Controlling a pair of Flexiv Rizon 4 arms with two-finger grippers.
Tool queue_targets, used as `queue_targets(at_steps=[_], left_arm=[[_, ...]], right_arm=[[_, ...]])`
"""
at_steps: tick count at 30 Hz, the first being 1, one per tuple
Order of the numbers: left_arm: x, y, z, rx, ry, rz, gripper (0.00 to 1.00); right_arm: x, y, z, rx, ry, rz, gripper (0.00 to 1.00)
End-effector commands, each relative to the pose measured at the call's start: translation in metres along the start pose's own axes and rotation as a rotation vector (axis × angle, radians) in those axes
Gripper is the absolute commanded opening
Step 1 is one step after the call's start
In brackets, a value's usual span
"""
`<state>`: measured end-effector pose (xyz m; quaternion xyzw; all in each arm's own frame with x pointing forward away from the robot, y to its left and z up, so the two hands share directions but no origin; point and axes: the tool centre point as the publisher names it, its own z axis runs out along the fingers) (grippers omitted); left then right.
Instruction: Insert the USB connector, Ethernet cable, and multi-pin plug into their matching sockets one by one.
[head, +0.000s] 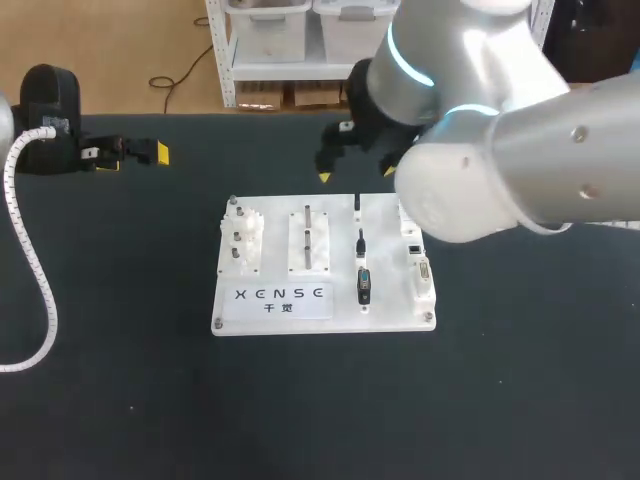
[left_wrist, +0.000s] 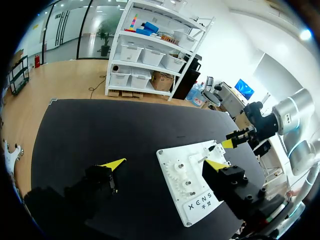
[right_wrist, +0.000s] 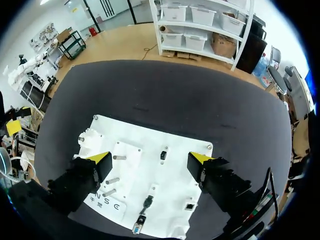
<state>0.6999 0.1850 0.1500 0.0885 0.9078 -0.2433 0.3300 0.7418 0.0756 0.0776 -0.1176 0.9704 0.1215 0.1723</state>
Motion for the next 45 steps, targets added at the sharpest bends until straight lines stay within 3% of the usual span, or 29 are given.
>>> queue_targets(at_steps=[1,13,24,45], left_arm=[[0.000,0.000,0.000,0.000,0.000,0.000,1.00],[0.000,0.000,0.000,0.000,0.000,0.000,1.00],[0.000,0.000,0.000,0.000,0.000,0.000,1.00],[0.000,0.000,0.000,0.000,0.000,0.000,1.00]], right_arm=[[0.002,0.003,0.013,-0.007,0.008,0.006,1.00],[0.009,-0.001,0.030,-0.004,0.054,0.042,1.00],[0.020,-0.003,0.044,0.069,0.090,0.057,1.00],[0.011,-0.005,0.059,0.107,0.075,0.142,1.00]])
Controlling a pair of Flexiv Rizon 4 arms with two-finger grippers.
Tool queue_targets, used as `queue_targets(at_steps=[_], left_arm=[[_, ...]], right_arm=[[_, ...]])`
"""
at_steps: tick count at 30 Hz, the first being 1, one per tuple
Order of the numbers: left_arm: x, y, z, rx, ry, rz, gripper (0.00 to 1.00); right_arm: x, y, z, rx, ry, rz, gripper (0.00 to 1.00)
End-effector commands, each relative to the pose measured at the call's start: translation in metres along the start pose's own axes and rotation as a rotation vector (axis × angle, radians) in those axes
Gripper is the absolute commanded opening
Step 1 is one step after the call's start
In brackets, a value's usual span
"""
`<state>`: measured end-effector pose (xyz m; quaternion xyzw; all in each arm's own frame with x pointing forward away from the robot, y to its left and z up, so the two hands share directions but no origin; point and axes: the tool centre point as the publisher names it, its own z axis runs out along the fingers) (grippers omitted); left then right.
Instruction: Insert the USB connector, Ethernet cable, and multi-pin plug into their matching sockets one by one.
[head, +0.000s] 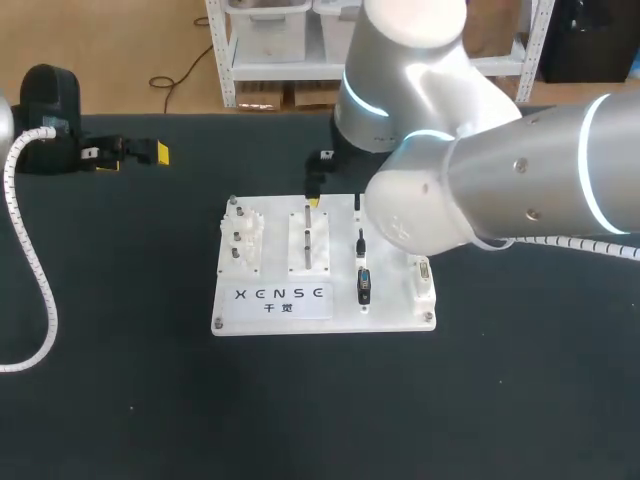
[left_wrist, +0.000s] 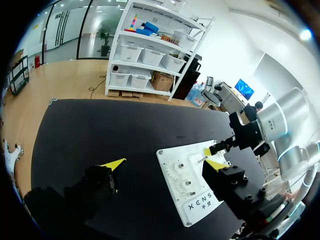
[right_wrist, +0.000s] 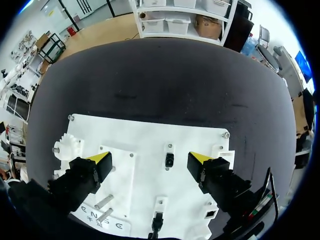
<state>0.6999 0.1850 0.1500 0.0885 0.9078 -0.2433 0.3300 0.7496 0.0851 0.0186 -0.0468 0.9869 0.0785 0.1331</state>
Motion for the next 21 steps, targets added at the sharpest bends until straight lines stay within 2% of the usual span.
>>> queue_targets(at_steps=[1,21], left_arm=[[0.0000,0.0000,0.0000,0.000,0.000,0.000,1.00],[0.0000,0.0000,0.0000,0.000,0.000,0.000,1.00]], right_arm=[[-0.0019,-0.0014,0.0013,0.005,0.001,0.008,1.00],[-0.0021,-0.0023,0.0020,0.003,-0.004,0.015,1.00]])
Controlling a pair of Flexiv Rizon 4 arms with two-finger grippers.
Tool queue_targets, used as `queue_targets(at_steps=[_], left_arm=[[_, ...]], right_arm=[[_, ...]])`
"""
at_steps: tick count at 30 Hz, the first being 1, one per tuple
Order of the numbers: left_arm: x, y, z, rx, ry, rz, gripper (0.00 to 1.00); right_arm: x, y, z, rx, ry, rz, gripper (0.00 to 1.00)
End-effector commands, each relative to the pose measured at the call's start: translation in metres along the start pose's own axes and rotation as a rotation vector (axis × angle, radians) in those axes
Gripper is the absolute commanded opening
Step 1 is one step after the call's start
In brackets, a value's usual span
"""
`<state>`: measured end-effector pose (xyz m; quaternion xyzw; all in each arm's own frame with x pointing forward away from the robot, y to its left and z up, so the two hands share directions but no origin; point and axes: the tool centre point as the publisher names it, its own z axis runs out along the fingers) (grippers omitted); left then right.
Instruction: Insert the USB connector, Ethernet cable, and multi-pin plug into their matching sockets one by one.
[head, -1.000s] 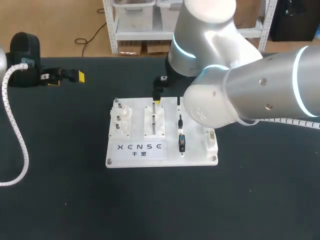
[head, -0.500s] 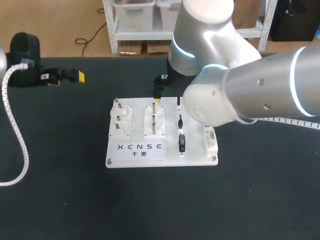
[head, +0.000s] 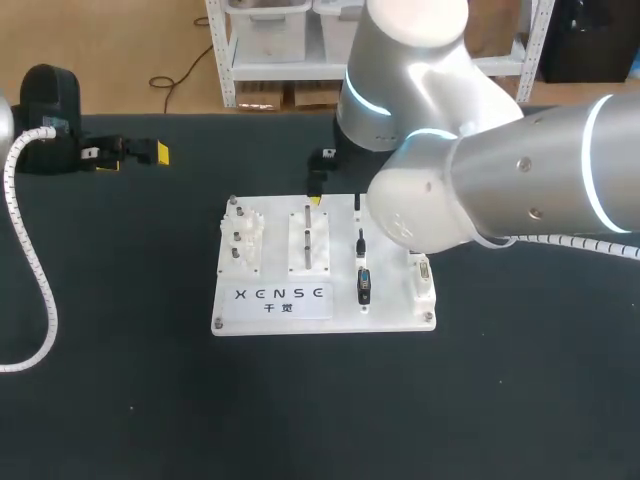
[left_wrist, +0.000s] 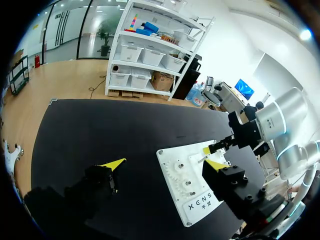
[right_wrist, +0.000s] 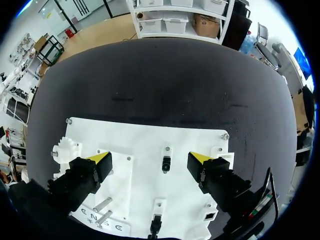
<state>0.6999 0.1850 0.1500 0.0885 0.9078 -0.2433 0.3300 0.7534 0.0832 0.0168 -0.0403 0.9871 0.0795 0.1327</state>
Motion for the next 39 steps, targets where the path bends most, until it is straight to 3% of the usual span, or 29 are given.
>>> queue_targets(at_steps=[1,15,22,39], left_arm=[[0.000,0.000,0.000,0.000,0.000,0.000,1.00],[0.000,0.000,0.000,0.000,0.000,0.000,1.00],[0.000,0.000,0.000,0.000,0.000,0.000,1.00],[0.000,0.000,0.000,0.000,0.000,0.000,1.00]], right_arm=[[0.001,0.000,0.000,0.003,-0.004,0.002,1.00],[0.001,0.000,0.000,0.003,-0.004,0.002,1.00],[-0.008,0.000,0.011,0.020,0.116,0.104,1.00],[-0.003,0.005,0.010,0.048,0.113,0.090,1.00]])
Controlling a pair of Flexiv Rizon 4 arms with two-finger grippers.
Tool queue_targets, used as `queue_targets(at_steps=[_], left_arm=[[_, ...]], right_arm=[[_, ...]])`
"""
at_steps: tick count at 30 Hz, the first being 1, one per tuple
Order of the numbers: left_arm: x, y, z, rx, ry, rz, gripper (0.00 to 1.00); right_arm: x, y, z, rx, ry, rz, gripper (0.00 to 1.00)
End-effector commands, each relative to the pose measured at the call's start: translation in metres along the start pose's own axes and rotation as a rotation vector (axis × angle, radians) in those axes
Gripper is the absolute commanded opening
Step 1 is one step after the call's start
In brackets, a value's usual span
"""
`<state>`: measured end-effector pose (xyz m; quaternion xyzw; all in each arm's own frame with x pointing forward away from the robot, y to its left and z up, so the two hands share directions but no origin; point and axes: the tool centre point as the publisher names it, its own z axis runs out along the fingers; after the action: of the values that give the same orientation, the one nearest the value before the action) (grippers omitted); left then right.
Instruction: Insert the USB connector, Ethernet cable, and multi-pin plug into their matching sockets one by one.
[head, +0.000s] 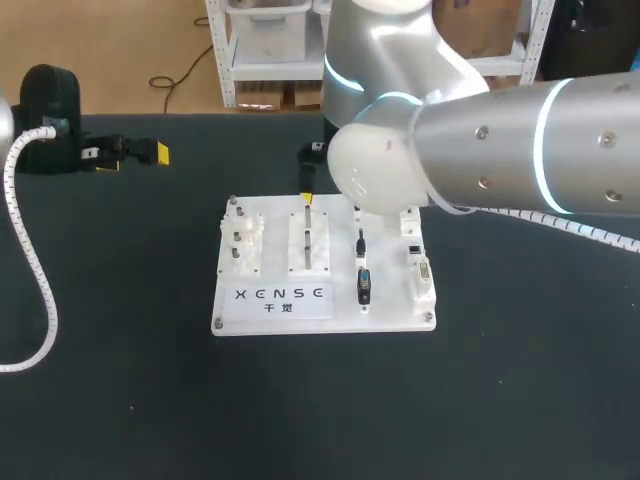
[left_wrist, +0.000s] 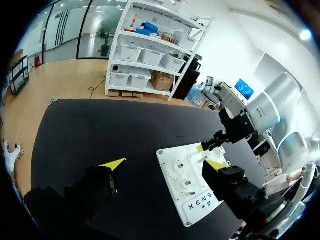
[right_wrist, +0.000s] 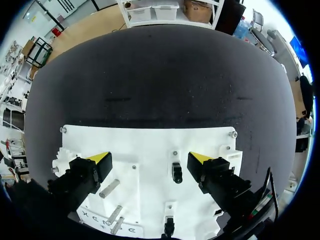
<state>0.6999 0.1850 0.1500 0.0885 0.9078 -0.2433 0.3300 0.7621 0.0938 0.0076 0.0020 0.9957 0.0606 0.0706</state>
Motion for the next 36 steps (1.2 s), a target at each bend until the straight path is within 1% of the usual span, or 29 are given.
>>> queue_targets(at_steps=[1,9,15,16,17,18,19,21,23,27,36], left_arm=[[0.000,0.000,0.000,0.000,0.000,0.000,1.00],[0.000,0.000,0.000,0.000,0.000,0.000,1.00],[0.000,0.000,0.000,0.000,0.000,0.000,1.00],[0.000,0.000,0.000,0.000,0.000,0.000,1.00],[0.000,0.000,0.000,0.000,0.000,0.000,1.00],[0.000,0.000,0.000,0.000,0.000,0.000,1.00],[0.000,0.000,0.000,0.000,0.000,0.000,1.00],[0.000,0.000,0.000,0.000,0.000,0.000,1.00],[0.000,0.000,0.000,0.000,0.000,0.000,1.00],[0.000,0.000,0.000,0.000,0.000,0.000,1.00],[0.000,0.000,0.000,0.000,0.000,0.000,1.00]], right_arm=[[0.004,-0.005,-0.003,0.004,-0.007,0.001,1.00],[0.009,-0.017,-0.004,0.005,-0.013,-0.009,1.00],[0.010,-0.019,-0.002,0.008,-0.017,-0.017,0.99],[0.010,-0.020,-0.001,0.008,-0.018,-0.017,0.85],[0.010,-0.020,-0.001,0.009,-0.018,-0.018,0.78],[0.009,-0.021,-0.001,0.009,-0.017,-0.018,0.76],[0.009,-0.021,-0.001,0.009,-0.017,-0.018,0.71],[0.008,-0.022,-0.001,0.008,-0.017,-0.019,0.65],[0.008,-0.022,-0.001,0.010,-0.016,-0.018,0.54],[0.007,-0.022,-0.001,0.012,-0.017,-0.020,0.50],[0.008,-0.020,-0.005,0.013,-0.025,-0.026,0.48]])
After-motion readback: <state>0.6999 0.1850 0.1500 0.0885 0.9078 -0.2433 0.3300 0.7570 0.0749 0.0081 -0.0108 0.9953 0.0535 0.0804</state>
